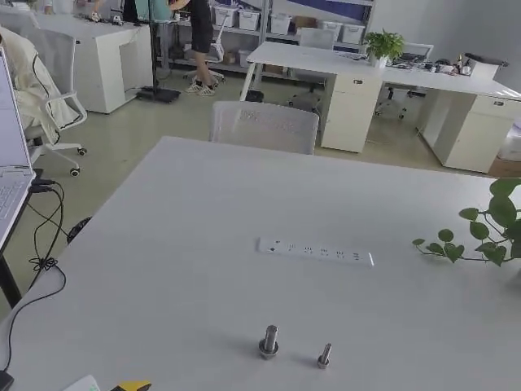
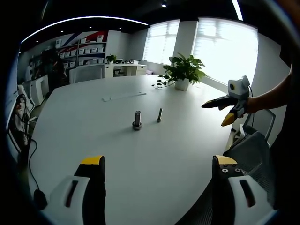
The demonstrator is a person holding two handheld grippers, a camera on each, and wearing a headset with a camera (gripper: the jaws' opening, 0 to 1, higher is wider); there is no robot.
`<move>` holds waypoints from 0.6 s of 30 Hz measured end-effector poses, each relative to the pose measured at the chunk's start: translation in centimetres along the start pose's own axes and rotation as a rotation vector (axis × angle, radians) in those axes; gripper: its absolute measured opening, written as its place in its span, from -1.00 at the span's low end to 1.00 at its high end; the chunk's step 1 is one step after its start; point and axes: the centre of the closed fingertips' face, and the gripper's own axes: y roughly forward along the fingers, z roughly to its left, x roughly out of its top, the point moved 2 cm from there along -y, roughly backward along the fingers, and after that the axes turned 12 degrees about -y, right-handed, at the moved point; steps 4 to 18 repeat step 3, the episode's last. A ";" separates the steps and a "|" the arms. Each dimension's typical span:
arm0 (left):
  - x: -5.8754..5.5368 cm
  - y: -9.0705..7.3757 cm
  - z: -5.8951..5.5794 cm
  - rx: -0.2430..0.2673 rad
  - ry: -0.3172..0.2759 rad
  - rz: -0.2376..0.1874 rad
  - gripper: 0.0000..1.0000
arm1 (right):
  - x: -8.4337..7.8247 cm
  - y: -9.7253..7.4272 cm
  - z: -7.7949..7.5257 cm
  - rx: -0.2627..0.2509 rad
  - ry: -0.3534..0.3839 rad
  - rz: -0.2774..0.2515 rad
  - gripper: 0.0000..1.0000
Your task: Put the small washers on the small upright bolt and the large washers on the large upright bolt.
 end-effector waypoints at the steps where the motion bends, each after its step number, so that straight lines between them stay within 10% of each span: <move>1: 0.0 0.0 0.0 0.000 0.000 0.001 0.90 | 0.0 0.0 0.0 0.001 -0.002 -0.001 0.98; 18: -0.1 -0.1 -0.1 0.000 -0.001 0.000 0.90 | 0.1 0.0 0.1 0.004 -0.002 -0.003 0.98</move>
